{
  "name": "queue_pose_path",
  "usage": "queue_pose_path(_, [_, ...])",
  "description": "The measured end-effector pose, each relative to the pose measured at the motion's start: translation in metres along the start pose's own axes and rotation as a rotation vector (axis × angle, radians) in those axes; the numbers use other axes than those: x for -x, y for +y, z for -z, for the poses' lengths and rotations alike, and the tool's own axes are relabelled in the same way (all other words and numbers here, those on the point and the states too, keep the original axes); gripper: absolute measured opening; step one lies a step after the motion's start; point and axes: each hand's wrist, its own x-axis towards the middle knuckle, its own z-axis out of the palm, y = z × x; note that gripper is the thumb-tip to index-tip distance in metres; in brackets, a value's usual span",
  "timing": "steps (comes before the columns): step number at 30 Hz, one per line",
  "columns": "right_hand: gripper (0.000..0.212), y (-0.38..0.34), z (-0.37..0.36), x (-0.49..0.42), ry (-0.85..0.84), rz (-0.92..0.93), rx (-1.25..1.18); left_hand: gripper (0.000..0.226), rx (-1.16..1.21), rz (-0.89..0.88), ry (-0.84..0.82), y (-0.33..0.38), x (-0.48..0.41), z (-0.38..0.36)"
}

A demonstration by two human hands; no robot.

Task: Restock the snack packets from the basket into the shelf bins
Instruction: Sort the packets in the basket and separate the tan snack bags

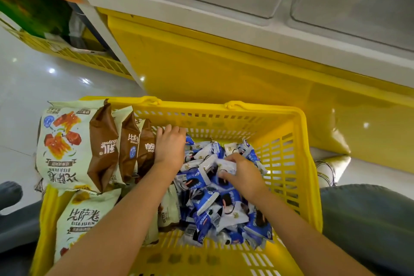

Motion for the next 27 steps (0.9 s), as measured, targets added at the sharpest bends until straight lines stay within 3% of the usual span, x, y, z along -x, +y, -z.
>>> queue_pose_path(4, [0.046, 0.005, 0.023, -0.011, 0.134, -0.081, -0.219, 0.028, 0.051, -0.023, 0.035, 0.002, 0.002, 0.002])
queue_pose_path(8, [0.042, 0.003, 0.036, -0.022, 0.233, -0.161, -0.284, 0.033, 0.331, -0.077, 0.175, 0.006, 0.013, 0.019])
queue_pose_path(11, [0.046, -0.003, 0.035, -0.018, 0.350, -0.084, 0.084, 0.034, 0.664, 0.025, 0.262, 0.014, 0.030, 0.038])
queue_pose_path(13, [0.042, -0.009, 0.028, -0.011, 0.399, 0.129, 0.220, 0.034, 0.890, 0.152, 0.283, 0.018, 0.044, 0.049])
queue_pose_path(16, [0.040, -0.025, 0.009, -0.004, 0.113, 0.365, 0.125, 0.023, 1.059, 0.223, 0.337, 0.016, 0.064, 0.060])
queue_pose_path(19, [0.066, -0.040, -0.015, -0.010, -0.124, 0.414, 0.187, 0.012, 1.236, 0.231, 0.296, 0.001, 0.074, 0.073])
queue_pose_path(22, [0.078, -0.045, -0.030, -0.018, -0.211, 0.387, 0.400, 0.018, 1.322, 0.236, 0.207, -0.016, 0.076, 0.086])
queue_pose_path(24, [0.073, -0.044, -0.034, -0.019, -0.228, 0.372, 0.565, 0.021, 1.319, 0.221, 0.234, -0.024, 0.078, 0.093])
queue_pose_path(27, [0.057, -0.044, -0.035, -0.012, -0.192, 0.387, 0.613, 0.030, 1.298, 0.209, 0.282, -0.033, 0.077, 0.099])
